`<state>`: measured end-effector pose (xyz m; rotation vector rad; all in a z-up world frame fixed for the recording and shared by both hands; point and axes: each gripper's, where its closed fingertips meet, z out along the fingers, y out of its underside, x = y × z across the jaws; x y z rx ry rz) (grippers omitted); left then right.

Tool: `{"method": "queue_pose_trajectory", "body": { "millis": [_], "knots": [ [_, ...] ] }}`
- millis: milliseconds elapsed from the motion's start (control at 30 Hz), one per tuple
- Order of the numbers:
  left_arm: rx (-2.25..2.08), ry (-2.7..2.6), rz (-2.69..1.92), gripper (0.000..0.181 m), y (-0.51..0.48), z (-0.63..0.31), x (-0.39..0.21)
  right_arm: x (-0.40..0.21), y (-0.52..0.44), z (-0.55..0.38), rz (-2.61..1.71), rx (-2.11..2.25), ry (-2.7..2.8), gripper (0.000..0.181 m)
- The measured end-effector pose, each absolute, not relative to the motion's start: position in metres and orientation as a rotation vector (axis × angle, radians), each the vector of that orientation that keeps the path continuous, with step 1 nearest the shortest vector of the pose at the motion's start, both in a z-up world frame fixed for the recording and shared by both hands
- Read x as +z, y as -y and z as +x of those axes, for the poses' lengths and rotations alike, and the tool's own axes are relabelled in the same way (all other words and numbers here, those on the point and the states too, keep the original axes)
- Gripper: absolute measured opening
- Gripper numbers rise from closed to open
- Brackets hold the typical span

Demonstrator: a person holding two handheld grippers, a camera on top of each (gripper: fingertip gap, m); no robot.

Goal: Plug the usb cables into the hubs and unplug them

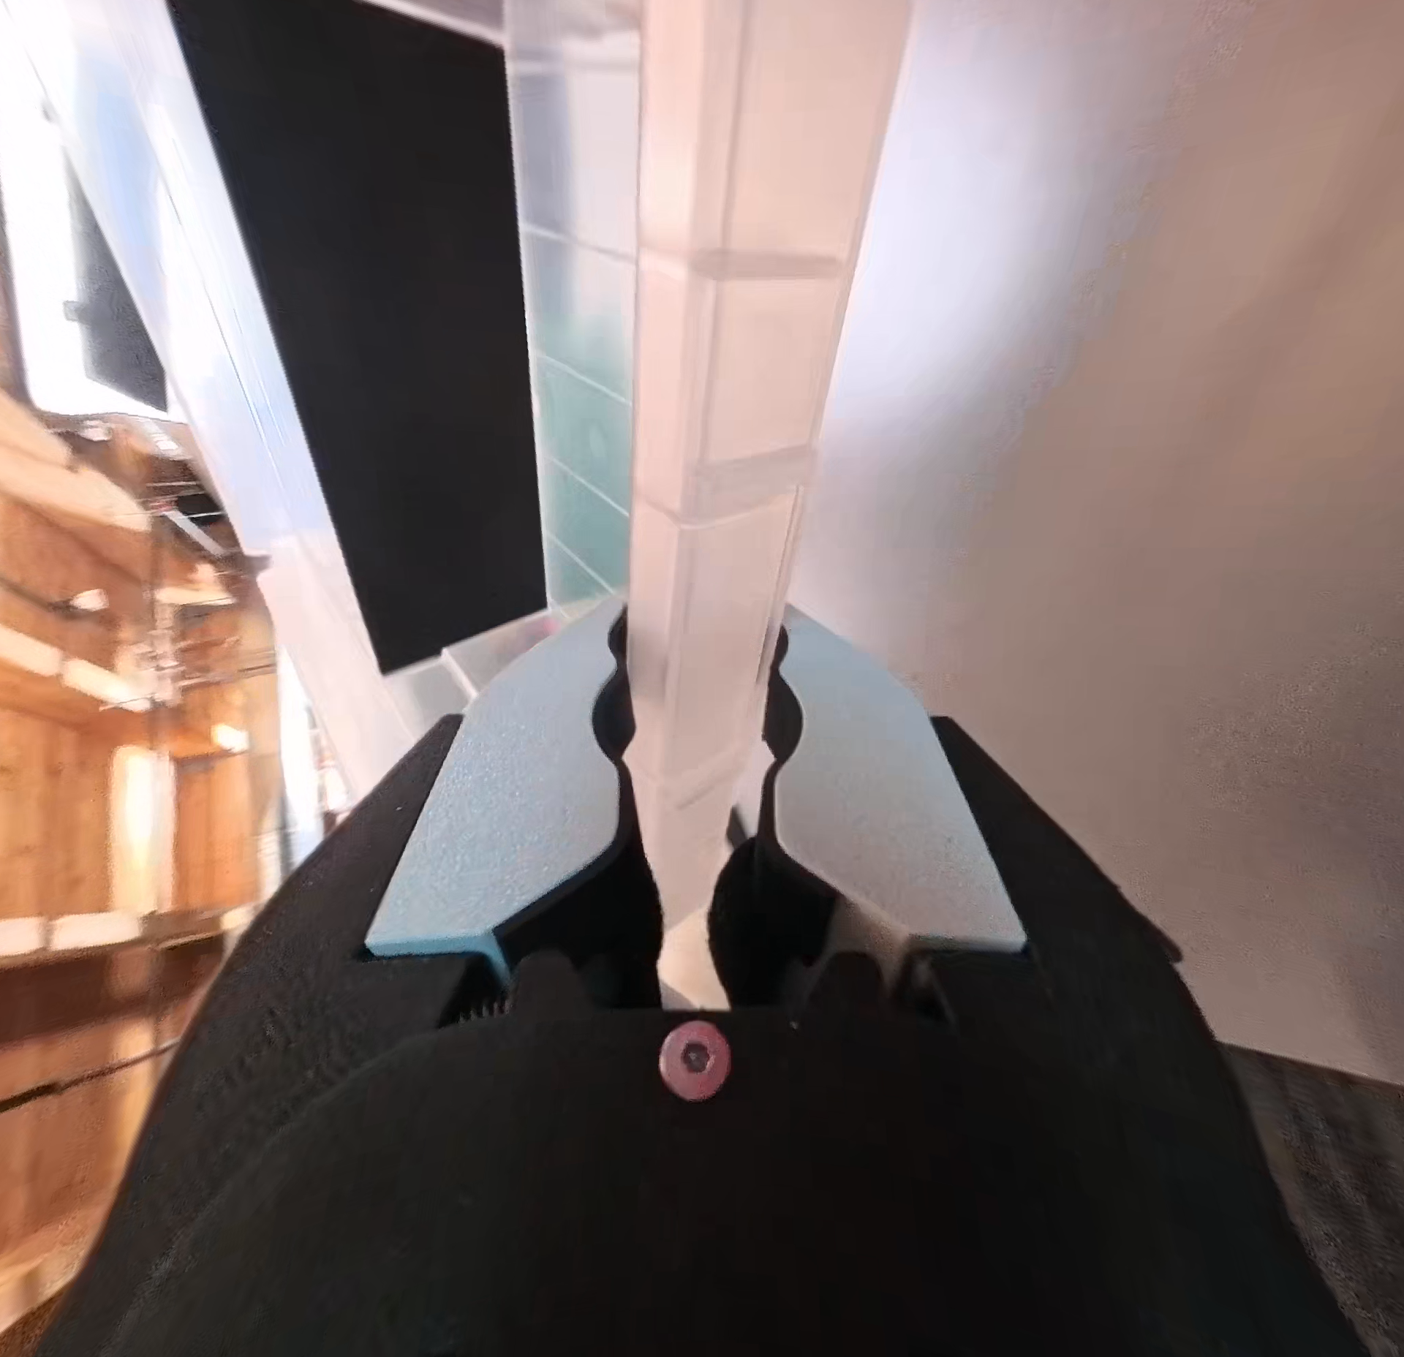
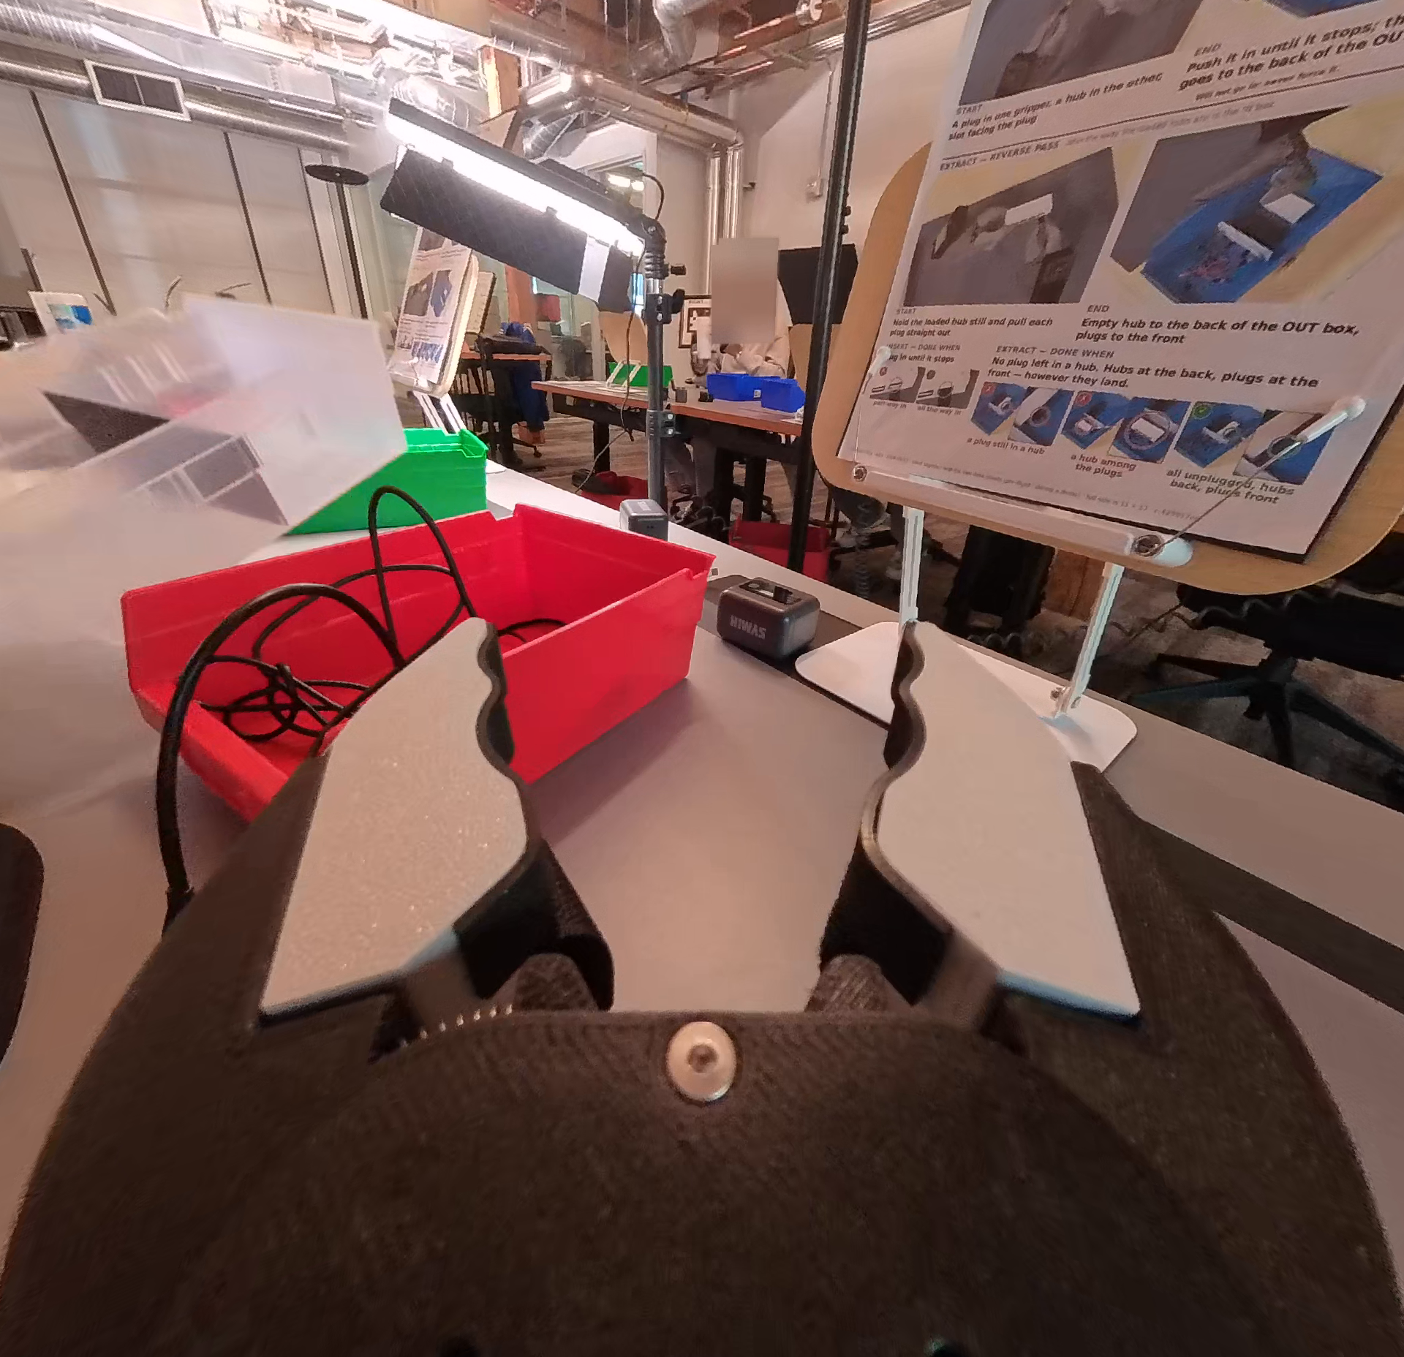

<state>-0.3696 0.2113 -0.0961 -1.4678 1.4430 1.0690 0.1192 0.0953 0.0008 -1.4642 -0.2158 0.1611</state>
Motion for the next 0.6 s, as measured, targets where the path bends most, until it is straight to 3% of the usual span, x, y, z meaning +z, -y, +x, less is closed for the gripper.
{"method": "queue_pose_trajectory", "body": {
  "millis": [300, 600],
  "knots": [
    [1.069, -1.282, -1.171, 0.030, -0.184, -0.308, -0.016, 0.020, -0.083, 0.148, -1.405, 0.062, 0.138, 0.097],
    [0.774, -1.328, -0.954, 0.030, -0.124, -0.165, 0.026, 0.046, -0.043, 0.222, -1.310, -0.078, -0.058, 0.095]
  ]
}}
